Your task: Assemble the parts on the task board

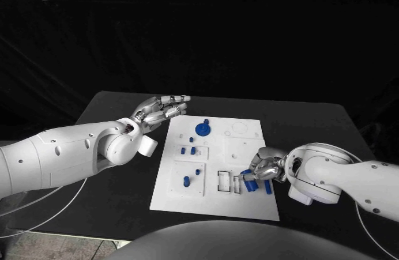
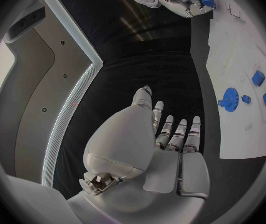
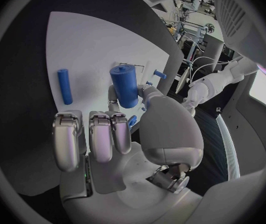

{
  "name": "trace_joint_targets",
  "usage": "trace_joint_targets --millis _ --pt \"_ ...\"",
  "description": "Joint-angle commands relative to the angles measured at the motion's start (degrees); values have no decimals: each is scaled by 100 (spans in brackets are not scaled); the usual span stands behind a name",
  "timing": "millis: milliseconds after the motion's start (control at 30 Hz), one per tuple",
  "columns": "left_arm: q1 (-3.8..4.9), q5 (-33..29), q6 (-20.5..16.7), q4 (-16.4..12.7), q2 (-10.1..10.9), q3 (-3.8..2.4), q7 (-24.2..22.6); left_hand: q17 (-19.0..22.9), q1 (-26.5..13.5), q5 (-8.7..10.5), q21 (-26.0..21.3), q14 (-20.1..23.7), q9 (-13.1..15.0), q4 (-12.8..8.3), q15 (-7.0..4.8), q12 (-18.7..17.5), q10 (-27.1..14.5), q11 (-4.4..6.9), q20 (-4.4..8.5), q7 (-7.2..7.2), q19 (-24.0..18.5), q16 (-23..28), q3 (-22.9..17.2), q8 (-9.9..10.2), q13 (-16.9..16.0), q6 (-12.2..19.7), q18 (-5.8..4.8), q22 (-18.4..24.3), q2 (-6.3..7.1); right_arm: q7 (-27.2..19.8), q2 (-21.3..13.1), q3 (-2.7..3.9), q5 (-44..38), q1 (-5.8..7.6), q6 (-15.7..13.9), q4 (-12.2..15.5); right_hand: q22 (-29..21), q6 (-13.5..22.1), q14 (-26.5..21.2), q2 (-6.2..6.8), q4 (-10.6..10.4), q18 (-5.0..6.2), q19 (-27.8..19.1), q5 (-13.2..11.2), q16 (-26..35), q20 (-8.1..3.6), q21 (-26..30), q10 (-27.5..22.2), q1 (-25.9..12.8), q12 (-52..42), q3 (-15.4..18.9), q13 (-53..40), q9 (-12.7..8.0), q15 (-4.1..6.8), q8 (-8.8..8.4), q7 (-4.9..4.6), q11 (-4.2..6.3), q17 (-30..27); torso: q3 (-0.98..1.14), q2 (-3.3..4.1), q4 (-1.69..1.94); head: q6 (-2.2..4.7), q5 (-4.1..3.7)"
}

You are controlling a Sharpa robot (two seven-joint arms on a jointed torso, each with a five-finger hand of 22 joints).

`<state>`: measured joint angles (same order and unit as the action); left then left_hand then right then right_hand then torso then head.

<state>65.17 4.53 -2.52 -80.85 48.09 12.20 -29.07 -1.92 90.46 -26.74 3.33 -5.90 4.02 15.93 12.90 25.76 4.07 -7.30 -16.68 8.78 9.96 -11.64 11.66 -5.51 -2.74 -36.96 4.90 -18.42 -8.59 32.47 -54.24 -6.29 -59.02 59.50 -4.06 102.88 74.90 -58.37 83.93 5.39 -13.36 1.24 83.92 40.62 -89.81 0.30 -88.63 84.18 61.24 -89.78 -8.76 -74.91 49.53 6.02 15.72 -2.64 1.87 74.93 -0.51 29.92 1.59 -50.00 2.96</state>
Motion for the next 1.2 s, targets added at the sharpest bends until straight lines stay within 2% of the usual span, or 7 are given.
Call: trace_joint_targets --millis 33,133,333,667,867,967,1200 --pt "0 -21 110 -5 -30 -3 -13 -8 58 -19 15 -11 2 -21 9 34 10 -31 -11 19 48 -16 -5 -22 -5 -7 -55 6 -4 23 63 -9 1087 28 -73 -23 1440 -158 599 -176 529 -72 519 -113 0 -11 30 582 22 -22 -596 -1509 23 24 -2 102 30 1470 -1 3 7 0 -2" --pt "0 -21 114 -3 -32 -3 -4 -9 62 -32 16 -15 2 -21 10 39 11 -32 -10 21 53 -22 -7 -24 -6 -11 -54 3 -7 33 151 -9 1212 40 -57 -95 1427 -138 592 -215 477 -63 502 -261 18 -8 62 582 -86 -22 -610 -1509 33 19 -27 92 23 1434 5 5 -3 0 1" --pt "0 -21 112 -6 -16 -3 18 -10 62 -35 16 -15 3 -21 11 40 11 -32 -10 21 55 -23 -7 -25 -6 -14 -54 1 -7 30 375 -9 963 12 -129 -258 1411 -55 581 -250 412 -51 481 -876 45 14 102 582 -279 -22 -602 -1509 30 -9 -126 49 -12 1383 6 5 0 0 23" --pt "0 -21 161 -1 -30 -2 49 -21 64 -63 20 -66 5 -16 31 44 15 -35 -10 26 71 -85 9 -36 -6 -38 -48 1 12 90 703 -10 255 -52 -133 -472 1385 -1 566 -271 364 -32 447 -1341 82 54 169 582 -414 -22 -558 -1509 -15 -55 -241 7 -46 1313 0 5 0 0 48" --pt "0 -21 154 -12 -1 -2 53 -22 64 -68 21 -73 6 -15 34 44 15 -34 -10 26 75 -90 12 -37 -6 -41 -47 0 15 132 814 -10 -24 -132 -85 -562 1362 -3 555 -271 324 -16 418 -1612 109 86 226 582 -496 -22 -503 -1509 -50 -91 -293 -7 -56 1264 8 5 2 0 73" --pt "0 -21 151 -15 9 -2 55 -22 64 -68 21 -73 6 -15 34 44 15 -34 -10 26 75 -90 12 -37 -6 -41 -47 0 15 134 844 -10 -130 -158 -33 -586 1352 -12 550 -285 216 -9 406 -2067 123 110 252 582 -641 -22 -406 -1509 -75 -112 -331 -19 -67 1239 6 5 3 0 73" --pt "0 -21 158 -16 7 -1 61 -22 66 -76 21 -77 6 -15 36 49 17 -34 -10 27 76 -92 14 -40 -6 -49 -46 3 18 182 884 -10 -211 -183 91 -612 1347 -43 548 -336 -8 -5 401 -2864 130 125 270 582 -930 -22 -173 -1509 -97 -120 -379 -23 -70 1228 6 4 -2 0 75"
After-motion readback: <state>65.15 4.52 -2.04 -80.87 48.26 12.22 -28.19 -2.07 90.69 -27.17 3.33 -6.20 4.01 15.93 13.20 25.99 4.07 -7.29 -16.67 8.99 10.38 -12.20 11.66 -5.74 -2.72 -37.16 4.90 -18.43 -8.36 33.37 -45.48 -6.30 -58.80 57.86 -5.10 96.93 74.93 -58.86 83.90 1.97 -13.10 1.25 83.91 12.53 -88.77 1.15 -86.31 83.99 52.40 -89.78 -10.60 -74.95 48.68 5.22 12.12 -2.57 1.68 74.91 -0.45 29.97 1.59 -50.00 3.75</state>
